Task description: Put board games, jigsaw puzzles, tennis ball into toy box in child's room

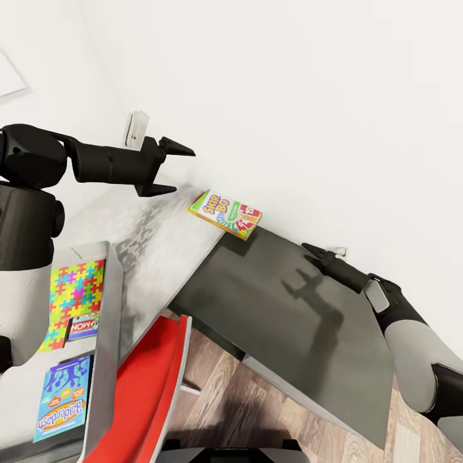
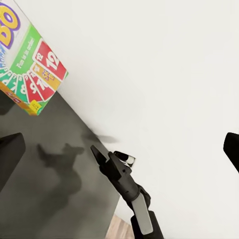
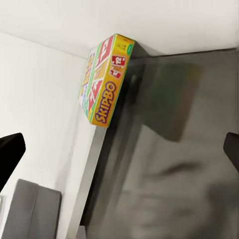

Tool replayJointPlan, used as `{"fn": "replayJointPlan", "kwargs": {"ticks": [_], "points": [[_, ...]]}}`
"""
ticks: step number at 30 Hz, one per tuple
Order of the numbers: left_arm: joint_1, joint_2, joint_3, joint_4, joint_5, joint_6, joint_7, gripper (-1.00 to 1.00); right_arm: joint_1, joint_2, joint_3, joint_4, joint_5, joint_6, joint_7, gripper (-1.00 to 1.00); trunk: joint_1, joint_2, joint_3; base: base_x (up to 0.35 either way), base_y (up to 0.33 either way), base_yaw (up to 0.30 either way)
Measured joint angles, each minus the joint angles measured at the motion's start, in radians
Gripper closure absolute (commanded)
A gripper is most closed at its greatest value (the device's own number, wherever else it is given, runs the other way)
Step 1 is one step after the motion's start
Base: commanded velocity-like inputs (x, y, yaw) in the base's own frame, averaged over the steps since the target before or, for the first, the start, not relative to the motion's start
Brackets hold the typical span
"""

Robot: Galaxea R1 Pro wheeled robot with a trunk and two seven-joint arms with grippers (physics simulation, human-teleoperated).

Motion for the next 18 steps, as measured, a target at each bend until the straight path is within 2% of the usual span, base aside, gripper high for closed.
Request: {"fn": "replayJointPlan", "kwargs": {"ticks": [8, 18], "points": [[0.001, 0.000, 0.000, 0.000, 0.000, 0.000, 0.000, -1.00, -0.004, -0.002, -0.001, 0.000, -0.002, 0.000, -0.038, -1.00, 0.000, 0.000, 0.000, 0.000, 0.000, 0.000], [0.001, 0.000, -0.001, 0.000, 0.000, 0.000, -0.001, -1.00, -0.009, 0.002, -0.002, -0.001, -0.012, -0.010, -0.137, -1.00, 0.000, 0.000, 0.000, 0.000, 0.000, 0.007]]}}
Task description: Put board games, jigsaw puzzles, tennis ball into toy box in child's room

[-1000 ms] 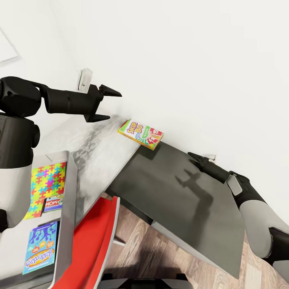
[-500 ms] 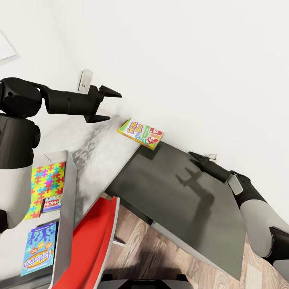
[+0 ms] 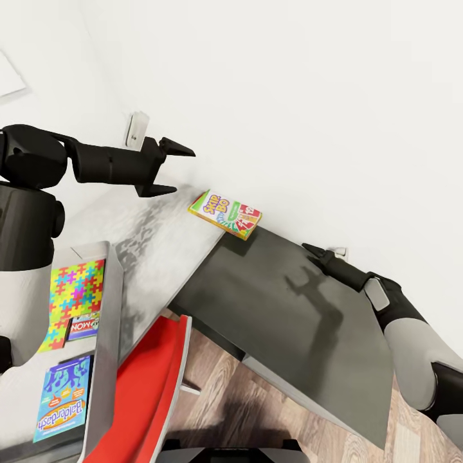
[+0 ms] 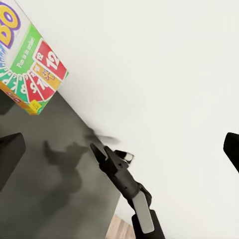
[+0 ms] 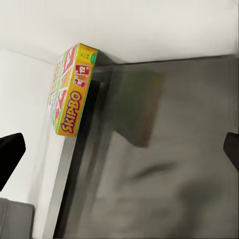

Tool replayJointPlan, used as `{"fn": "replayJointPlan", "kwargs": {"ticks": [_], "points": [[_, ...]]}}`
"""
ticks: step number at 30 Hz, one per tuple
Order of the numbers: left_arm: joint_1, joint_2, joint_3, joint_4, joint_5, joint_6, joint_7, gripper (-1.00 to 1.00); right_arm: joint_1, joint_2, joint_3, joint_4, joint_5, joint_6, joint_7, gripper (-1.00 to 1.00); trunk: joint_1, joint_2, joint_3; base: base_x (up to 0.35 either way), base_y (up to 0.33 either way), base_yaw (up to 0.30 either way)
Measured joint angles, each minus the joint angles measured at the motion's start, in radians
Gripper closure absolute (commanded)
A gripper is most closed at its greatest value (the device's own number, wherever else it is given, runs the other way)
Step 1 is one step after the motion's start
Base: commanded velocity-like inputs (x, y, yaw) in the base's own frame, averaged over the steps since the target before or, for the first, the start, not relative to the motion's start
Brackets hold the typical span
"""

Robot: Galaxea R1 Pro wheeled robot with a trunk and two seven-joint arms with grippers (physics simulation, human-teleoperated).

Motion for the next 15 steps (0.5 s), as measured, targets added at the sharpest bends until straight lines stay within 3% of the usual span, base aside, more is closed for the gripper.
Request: {"fn": "replayJointPlan", "kwargs": {"ticks": [7, 15], "points": [[0.001, 0.004, 0.000, 0.000, 0.000, 0.001, 0.000, -1.00, 0.000, -0.003, -0.001, 0.000, -0.024, -0.020, -0.021, -1.00, 0.000, 0.000, 0.000, 0.000, 0.000, 0.127], [0.002, 0.002, -0.001, 0.000, 0.000, 0.001, 0.000, -1.00, -0.001, -0.009, -0.003, 0.000, -0.049, -0.029, -0.042, -1.00, 0.000, 0.000, 0.000, 0.000, 0.000, 0.234]]}}
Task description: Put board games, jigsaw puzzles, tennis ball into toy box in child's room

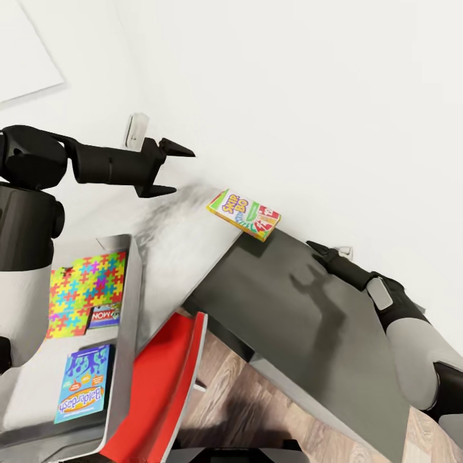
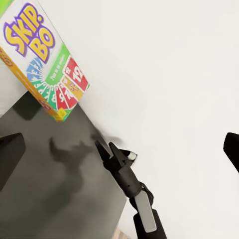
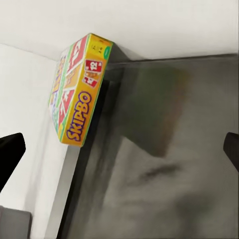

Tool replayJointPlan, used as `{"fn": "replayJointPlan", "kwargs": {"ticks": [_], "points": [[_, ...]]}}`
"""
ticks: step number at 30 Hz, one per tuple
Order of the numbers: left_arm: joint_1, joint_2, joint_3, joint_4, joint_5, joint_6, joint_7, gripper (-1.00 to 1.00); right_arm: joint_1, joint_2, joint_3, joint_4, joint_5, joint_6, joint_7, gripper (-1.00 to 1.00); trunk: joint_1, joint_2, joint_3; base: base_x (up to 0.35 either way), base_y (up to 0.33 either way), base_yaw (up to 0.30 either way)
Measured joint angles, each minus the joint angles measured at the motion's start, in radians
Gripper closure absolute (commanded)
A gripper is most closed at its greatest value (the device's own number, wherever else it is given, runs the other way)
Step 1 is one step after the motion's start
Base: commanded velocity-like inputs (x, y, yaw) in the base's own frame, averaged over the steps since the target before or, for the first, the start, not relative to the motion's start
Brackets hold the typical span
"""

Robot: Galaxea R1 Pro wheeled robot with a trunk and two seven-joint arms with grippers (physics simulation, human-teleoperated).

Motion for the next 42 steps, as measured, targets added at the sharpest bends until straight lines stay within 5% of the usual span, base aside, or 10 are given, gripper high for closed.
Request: {"fn": "replayJointPlan", "kwargs": {"ticks": [30, 42], "points": [[0.034, -0.003, 0.002, 0.002, 0.000, 0.007, -0.002, -1.00, -0.001, -0.013, -0.043, -0.005, -0.020, -0.003, -0.024, -1.00, 0.000, 0.000, 0.000, 0.000, 0.000, 0.086], [0.032, -0.004, 0.006, 0.002, 0.000, 0.007, -0.002, -1.00, -0.003, -0.007, -0.086, -0.002, -0.022, -0.044, -0.098, -1.00, 0.000, 0.000, 0.000, 0.000, 0.000, 0.001]]}}
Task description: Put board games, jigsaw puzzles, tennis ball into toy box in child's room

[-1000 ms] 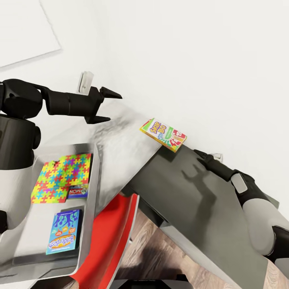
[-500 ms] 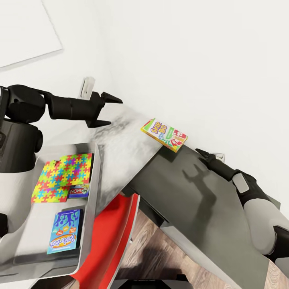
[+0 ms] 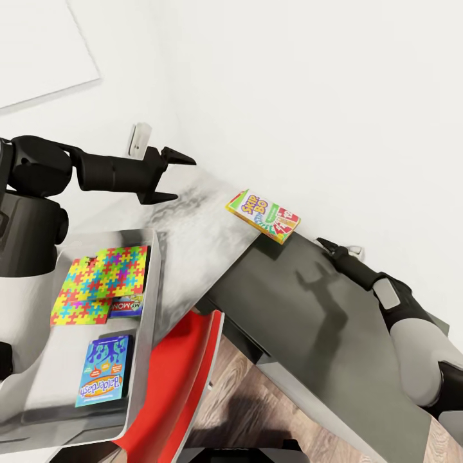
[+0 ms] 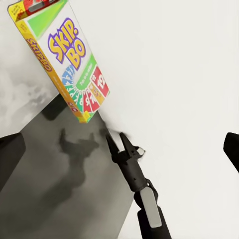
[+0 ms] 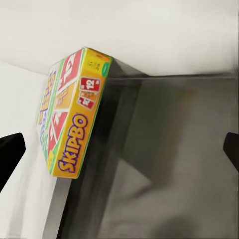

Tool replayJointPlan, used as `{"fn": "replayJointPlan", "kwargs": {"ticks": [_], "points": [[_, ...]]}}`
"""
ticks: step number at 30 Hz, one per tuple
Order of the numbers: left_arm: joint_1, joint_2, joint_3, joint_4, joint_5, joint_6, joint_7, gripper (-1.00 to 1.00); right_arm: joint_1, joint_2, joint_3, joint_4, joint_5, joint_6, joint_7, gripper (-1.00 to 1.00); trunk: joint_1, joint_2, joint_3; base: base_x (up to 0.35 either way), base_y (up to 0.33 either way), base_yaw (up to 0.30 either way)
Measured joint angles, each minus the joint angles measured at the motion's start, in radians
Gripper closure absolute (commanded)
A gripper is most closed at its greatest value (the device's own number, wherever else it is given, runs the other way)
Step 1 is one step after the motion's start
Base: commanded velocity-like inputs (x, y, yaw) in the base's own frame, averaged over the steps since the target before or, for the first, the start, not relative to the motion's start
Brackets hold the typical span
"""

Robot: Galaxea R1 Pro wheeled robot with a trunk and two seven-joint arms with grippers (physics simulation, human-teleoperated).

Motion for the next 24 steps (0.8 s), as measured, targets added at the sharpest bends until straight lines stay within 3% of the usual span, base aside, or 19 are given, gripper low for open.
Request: {"fn": "replayJointPlan", "kwargs": {"ticks": [7, 24], "points": [[-0.002, 0.000, 0.001, -0.001, 0.000, 0.000, -0.001, -1.00, 0.001, 0.000, -0.021, 0.003, 0.000, -0.067, -0.025, -1.00, 0.000, 0.000, 0.000, 0.000, 0.000, 0.028], [-0.002, -0.004, 0.000, -0.002, 0.000, 0.000, -0.004, -1.00, 0.001, -0.007, -0.031, 0.003, -0.021, -0.091, -0.041, -1.00, 0.000, 0.000, 0.000, 0.000, 0.000, 0.165]]}}
